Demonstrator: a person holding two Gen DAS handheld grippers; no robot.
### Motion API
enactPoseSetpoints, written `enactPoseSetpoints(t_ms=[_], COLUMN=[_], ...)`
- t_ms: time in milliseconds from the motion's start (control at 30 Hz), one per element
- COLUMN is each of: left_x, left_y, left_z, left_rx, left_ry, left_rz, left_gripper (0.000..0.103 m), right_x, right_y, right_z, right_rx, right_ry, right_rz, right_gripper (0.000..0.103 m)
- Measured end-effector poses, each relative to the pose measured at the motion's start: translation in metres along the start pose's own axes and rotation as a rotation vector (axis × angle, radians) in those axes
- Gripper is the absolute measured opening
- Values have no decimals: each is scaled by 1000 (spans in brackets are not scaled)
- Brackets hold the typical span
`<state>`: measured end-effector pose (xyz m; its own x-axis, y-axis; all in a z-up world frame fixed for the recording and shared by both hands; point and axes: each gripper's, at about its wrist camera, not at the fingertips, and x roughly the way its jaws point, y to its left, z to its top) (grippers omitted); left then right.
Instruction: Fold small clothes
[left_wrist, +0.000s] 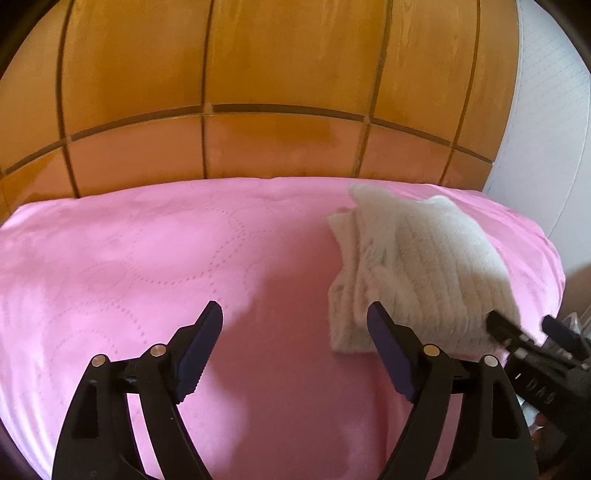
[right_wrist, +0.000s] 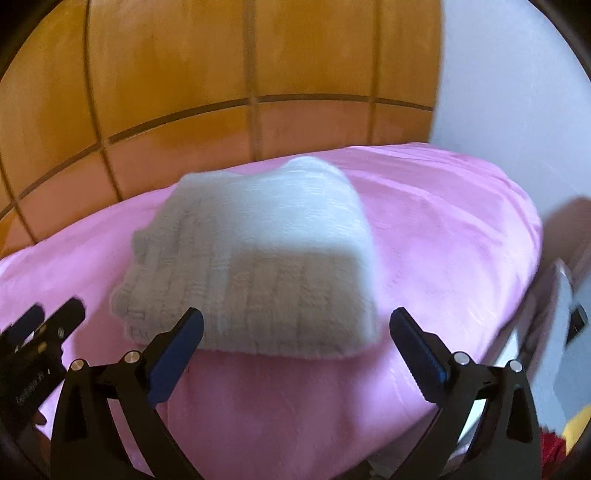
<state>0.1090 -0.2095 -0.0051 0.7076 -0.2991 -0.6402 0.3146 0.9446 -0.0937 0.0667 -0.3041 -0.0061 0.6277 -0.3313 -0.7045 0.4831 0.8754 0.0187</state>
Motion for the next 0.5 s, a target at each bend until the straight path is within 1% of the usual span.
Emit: enactPoseSetpoints(t_ms=[33,67,233,333,500], left_x=[-3,-5,-14,-17,-24], left_y=[-1,-1,-3,-3,-4], left_z=[-4,-6,-15,-16,-16], left_rx=[7,13,26,15,15], left_ry=[-3,-4,-27,-31,-44], left_rz=[8,8,19,26,38], left_gripper=[82,88,90,91,94], right_x=[-4,-7,-15,-16,-23], right_y=[-3,-4,-2,-1,4], right_z=[-3,-4,-9,-8,-9], right_rx=[23,34,21,14,-19], right_ry=[-12,-24,-60,-72,-119], right_rz=[-5,-14,-61,-49,-63], right_gripper=[101,101,101,101,101])
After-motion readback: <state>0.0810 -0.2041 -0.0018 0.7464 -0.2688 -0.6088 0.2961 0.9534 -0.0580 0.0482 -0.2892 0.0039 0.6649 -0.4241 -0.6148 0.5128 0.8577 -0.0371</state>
